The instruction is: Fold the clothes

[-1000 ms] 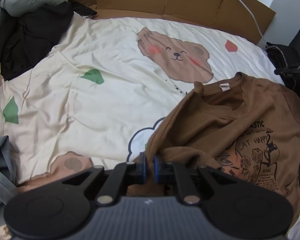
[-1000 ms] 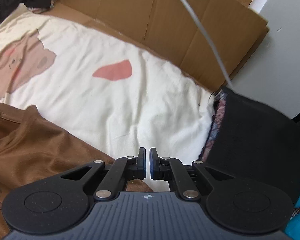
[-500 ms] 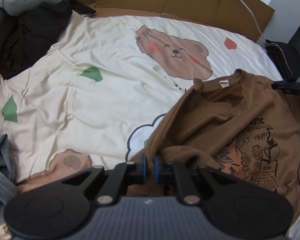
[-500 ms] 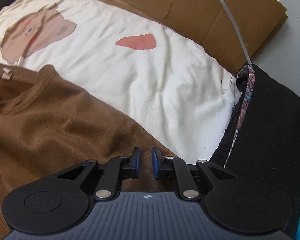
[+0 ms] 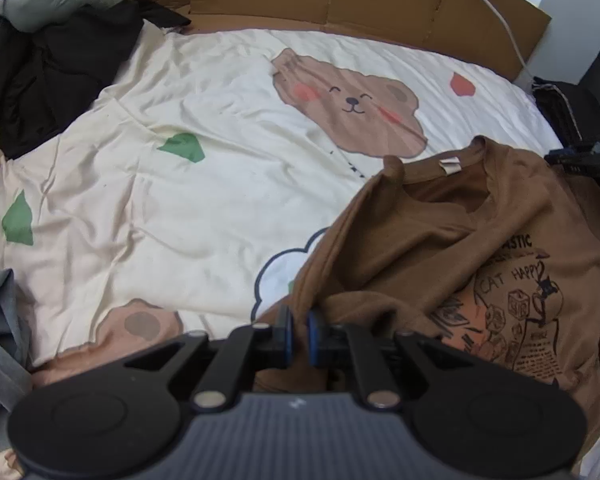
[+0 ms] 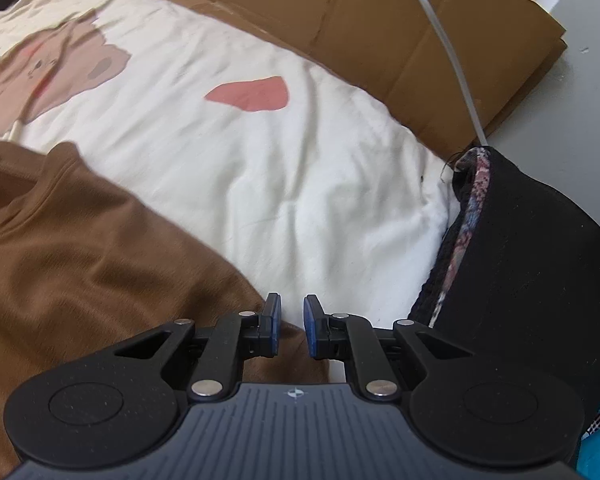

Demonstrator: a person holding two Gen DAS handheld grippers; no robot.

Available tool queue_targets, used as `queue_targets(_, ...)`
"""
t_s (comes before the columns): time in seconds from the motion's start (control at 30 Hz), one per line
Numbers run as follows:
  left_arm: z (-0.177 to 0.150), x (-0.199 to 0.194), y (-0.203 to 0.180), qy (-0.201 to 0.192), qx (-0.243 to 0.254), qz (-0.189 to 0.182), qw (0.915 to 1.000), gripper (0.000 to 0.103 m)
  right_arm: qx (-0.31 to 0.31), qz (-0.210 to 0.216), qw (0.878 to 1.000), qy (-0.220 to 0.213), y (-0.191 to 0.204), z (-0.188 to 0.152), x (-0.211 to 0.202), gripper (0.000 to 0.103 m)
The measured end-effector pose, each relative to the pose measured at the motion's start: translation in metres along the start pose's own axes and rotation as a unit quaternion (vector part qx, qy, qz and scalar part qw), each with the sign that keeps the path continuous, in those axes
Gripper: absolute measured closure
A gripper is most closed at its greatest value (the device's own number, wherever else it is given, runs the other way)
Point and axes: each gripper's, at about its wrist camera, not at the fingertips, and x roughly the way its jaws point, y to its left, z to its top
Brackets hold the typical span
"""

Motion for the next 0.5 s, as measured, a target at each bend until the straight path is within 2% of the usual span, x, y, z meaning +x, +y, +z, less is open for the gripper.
queue_targets(0.33, -0.001, 0.001, -0.002, 0.001, 0.003, 0.000, 1.0000, 0.095, -0.019, 0.000, 1.000, -0.009, 0.001, -0.002, -0.017, 0.084)
queue_targets(0.5, -0.001, 0.002, -0.003, 0.002, 0.004, 0.000, 1.0000, 0.095, -0.043, 0.000, 0.999, 0.006, 0.001, -0.004, -0.011, 0.084)
